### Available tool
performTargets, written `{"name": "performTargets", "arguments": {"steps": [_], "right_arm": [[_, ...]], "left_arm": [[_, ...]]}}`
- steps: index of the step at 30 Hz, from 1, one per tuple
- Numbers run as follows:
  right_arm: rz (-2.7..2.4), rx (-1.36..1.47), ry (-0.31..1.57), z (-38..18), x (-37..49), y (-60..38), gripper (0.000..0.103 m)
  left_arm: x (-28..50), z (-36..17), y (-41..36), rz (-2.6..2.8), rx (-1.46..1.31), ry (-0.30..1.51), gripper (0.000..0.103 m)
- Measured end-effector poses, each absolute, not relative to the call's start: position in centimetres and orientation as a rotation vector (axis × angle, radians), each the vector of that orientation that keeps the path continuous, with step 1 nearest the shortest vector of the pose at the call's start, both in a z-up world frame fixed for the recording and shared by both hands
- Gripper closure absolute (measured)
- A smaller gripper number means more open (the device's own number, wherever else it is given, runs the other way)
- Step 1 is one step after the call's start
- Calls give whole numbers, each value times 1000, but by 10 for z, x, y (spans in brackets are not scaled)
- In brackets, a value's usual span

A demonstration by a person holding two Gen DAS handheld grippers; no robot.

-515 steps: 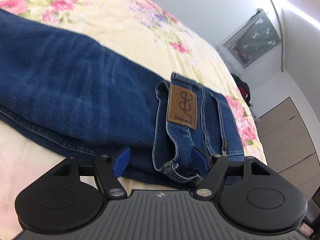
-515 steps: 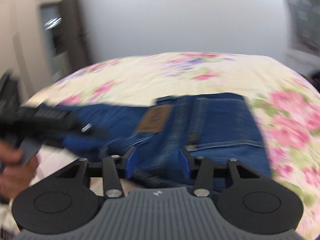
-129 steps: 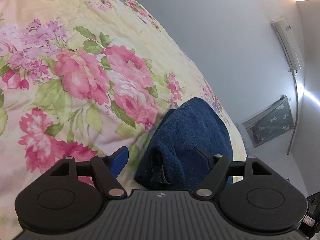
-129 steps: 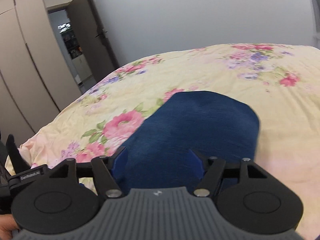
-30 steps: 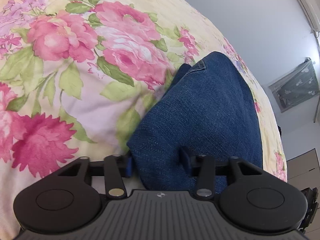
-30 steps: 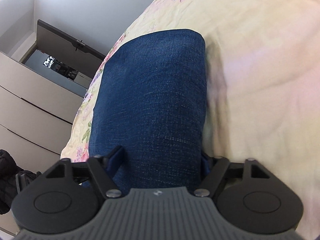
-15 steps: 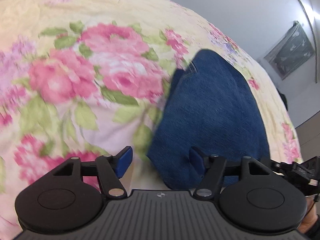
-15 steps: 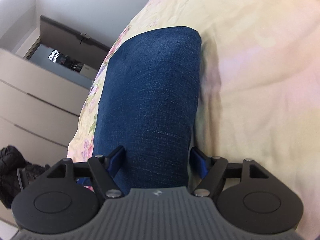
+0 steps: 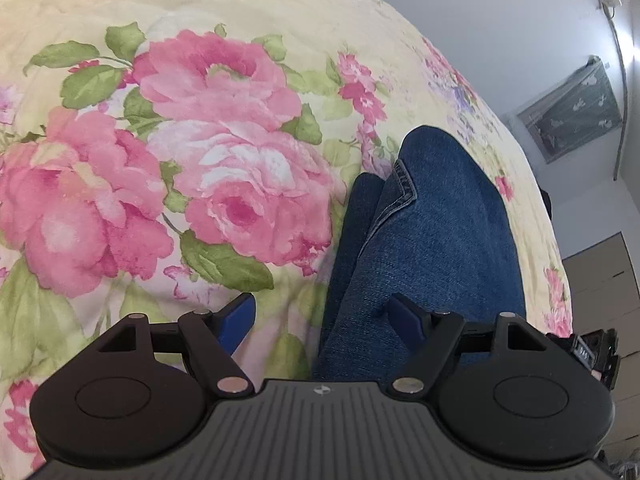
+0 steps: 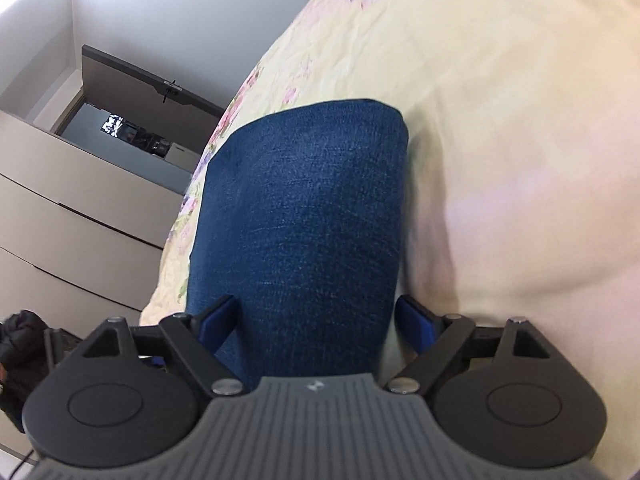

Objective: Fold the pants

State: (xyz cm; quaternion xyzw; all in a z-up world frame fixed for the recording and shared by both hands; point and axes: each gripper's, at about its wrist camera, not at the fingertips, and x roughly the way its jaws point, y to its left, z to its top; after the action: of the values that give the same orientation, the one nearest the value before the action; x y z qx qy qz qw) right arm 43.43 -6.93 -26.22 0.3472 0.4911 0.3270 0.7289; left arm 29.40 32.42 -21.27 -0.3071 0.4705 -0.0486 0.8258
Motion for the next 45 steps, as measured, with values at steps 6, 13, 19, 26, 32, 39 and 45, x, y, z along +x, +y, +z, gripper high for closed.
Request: {"name": "performTargets", "arguments": {"steps": [6, 13, 19, 26, 32, 39, 45], "right_arm": [[780, 811, 1149, -272, 449, -66, 20], [822, 821, 1142, -281, 446, -54, 19], [837, 835, 1122, -289, 443, -67, 19], [823, 832, 1094, -288, 436, -73, 19], [825, 835, 1088, -285, 433, -78, 19], [827, 841, 1082, -288, 431, -82, 19], [819, 833, 1064, -285, 429, -82, 21]], "left_arm": [[313, -230, 333, -204, -736, 1048, 6], [335, -239, 332, -272, -773, 1104, 0], [347, -236, 310, -284, -678, 1124, 0], [347, -232, 300, -278, -663, 1115, 0], [352, -235, 291, -312, -699, 1102, 0], [356, -239, 272, -336, -679, 1110, 0], [346, -235, 271, -334, -648, 1072, 0]]}}
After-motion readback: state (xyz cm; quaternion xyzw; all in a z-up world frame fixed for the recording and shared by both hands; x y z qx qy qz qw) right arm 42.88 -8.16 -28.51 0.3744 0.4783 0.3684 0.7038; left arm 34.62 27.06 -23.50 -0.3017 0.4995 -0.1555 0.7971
